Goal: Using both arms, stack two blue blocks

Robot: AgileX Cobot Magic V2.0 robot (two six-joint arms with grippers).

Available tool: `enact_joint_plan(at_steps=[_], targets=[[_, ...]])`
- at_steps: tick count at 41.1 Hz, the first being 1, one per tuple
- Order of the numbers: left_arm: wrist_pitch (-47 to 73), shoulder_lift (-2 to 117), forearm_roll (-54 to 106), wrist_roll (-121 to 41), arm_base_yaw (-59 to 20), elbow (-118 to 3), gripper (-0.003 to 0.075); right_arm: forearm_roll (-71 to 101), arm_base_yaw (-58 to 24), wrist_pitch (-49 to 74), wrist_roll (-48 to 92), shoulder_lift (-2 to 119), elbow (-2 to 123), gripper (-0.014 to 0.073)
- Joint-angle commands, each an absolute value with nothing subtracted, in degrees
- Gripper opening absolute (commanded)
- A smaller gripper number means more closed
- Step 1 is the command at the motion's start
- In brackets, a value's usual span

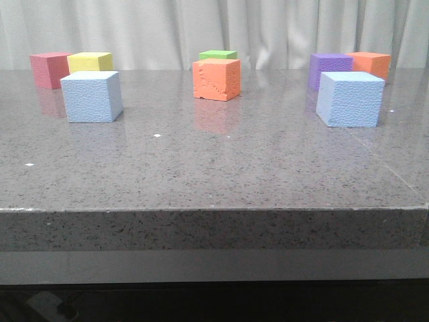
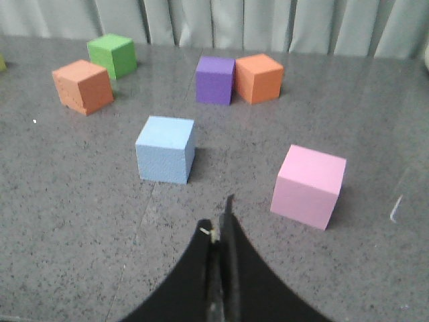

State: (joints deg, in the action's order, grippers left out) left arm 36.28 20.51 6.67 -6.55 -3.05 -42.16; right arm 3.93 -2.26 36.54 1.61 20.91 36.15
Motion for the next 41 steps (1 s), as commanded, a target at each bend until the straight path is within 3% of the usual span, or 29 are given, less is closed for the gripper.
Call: enact_joint_plan(at_steps=[1,33,36,41], targets=[[33.0,23.7,7.5,-6.0,-3.0,-44.1,-0.0020,4.4,-1.8,33.4,2.0,24.4,38.2,-0.0128],[32.0,27.5,9.8,-6.0,-3.0,-44.1,-0.0020,4.4,-1.8,30.8,2.0,26.4,38.2,-0.0116],[31.6,27.5,9.8,-6.0,-3.0,-44.1,-0.0020,4.4,-1.8,30.6,2.0,26.4,38.2,-0.0043],[31.5,27.5,9.3,-6.0,-3.0,-44.1,0.0008,4.4,-1.8,30.6,2.0,26.4,38.2,0.0256]])
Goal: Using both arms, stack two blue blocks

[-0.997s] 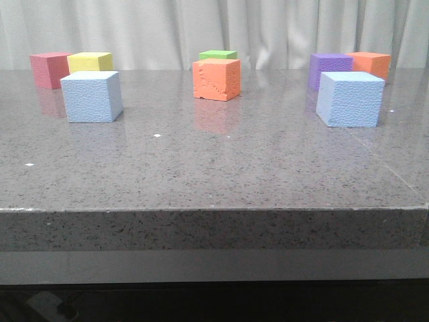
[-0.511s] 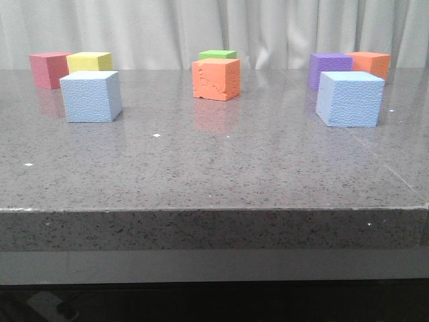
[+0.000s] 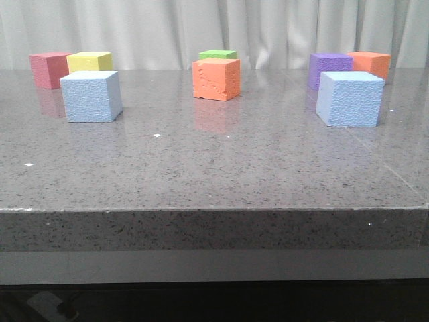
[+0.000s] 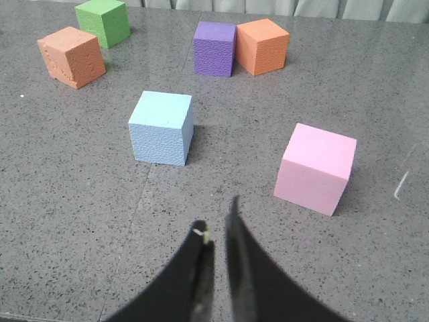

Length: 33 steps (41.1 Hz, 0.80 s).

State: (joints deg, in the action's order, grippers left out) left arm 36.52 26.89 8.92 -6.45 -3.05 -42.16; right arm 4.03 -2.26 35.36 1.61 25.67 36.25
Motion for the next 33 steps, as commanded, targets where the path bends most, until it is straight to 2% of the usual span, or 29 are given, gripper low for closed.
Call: enact_joint_plan(at_steps=[1,2,5,10,12,14,33], targets=[[31.4,27.5,9.1,-6.0,-3.0,-44.1,0.0030,4.4,-1.8,30.6,2.0,26.4,38.2,0.0315],[31.1,27.5,8.9,-6.0,-3.0,-44.1,0.0068,4.4,-1.8,30.6,2.0,26.4,38.2,0.0363],[30.8,27.5,8.4,-6.0,-3.0,-44.1,0.0216,4.4,-1.8,30.6,2.0,26.4,38.2,0.0436],[31.4,27.5,8.3,-6.0,-3.0,-44.1,0.0492,4.4,-1.8,30.6,2.0,26.4,38.2,0.0449],[31.6,27.5,8.3,-6.0,-3.0,-44.1,0.0553,4.4,-1.8,30.6,2.0,26.4,38.2,0.0449],[31.6,27.5,8.3,-6.0,-3.0,-44.1,0.0571,4.4,-1.8,30.6,2.0,26.4,38.2,0.0449],[31.6,27.5,8.3,-6.0,-3.0,-44.1,0.0565,5.4,-1.8,29.4,2.0,26.7,38.2,0.0449]])
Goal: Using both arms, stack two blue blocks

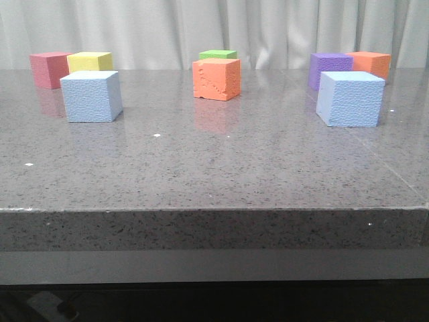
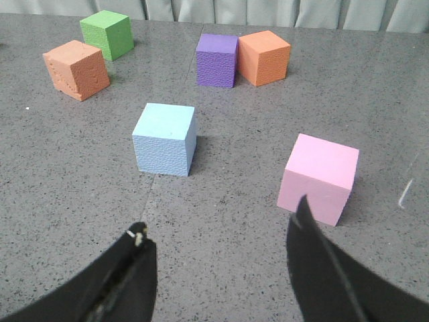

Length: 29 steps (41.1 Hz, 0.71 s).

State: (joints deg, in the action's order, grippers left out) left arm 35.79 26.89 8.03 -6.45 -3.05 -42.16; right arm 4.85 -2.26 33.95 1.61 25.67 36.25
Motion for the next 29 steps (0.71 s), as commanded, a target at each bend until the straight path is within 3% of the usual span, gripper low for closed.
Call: enact_joint_plan(at_steps=[1,6,12,29], targets=[[31.6,27.5,8.3,-6.0,-3.0,-44.1,0.0565,5.9,-1.8,29.6,2.0,26.9,38.3,0.0450],[31.6,27.5,8.3,-6.0,-3.0,-44.1,0.0565,7.9,-1.9,32.7,2.0,30.7,40.8,0.0479],[31.6,27.5,8.3,-6.0,-3.0,-44.1,0.0565,10.5,-2.5,37.6,5.5,38.4,45.9,0.0605],[31.6,27.5,8.3,-6.0,-3.0,-44.1,0.0565,13.3,-10.5,45.7,10.3,63.8,62.7,0.0604]])
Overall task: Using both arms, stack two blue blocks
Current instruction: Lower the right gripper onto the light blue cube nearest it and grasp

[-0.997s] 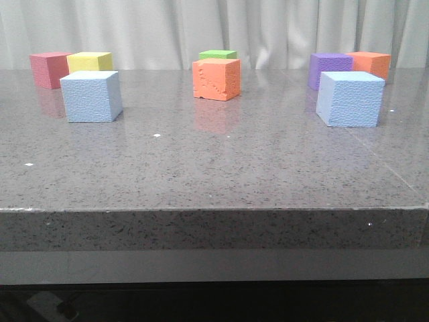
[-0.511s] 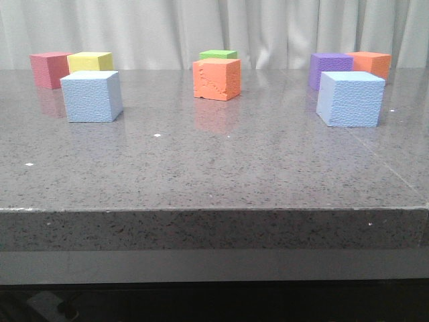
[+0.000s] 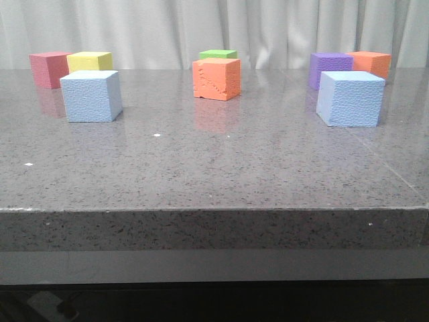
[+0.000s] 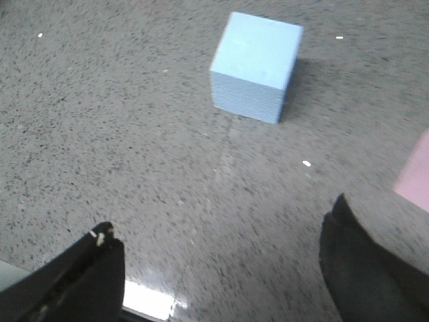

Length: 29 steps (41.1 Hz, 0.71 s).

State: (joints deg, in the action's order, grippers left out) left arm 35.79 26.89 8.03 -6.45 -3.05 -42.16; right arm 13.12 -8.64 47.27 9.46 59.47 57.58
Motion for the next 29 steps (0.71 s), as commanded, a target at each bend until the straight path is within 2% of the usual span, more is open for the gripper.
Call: enact_joint_plan(at_steps=[1,14,29], targets=[[31.6,27.5,8.3,-6.0,-3.0,-44.1,0.0565,13.0,-10.9,46.3,9.9,65.2,63.9,0.0604],[31.6,27.5,8.3,-6.0,-3.0,-44.1,0.0565,-1.0,-12.6,52.7,-10.2,84.7,81.6,0.0604],[31.6,27.5,8.3,-6.0,-3.0,-44.1,0.0565,0.0,-12.5,53.2,-14.1,98.9,94.1,0.0604]])
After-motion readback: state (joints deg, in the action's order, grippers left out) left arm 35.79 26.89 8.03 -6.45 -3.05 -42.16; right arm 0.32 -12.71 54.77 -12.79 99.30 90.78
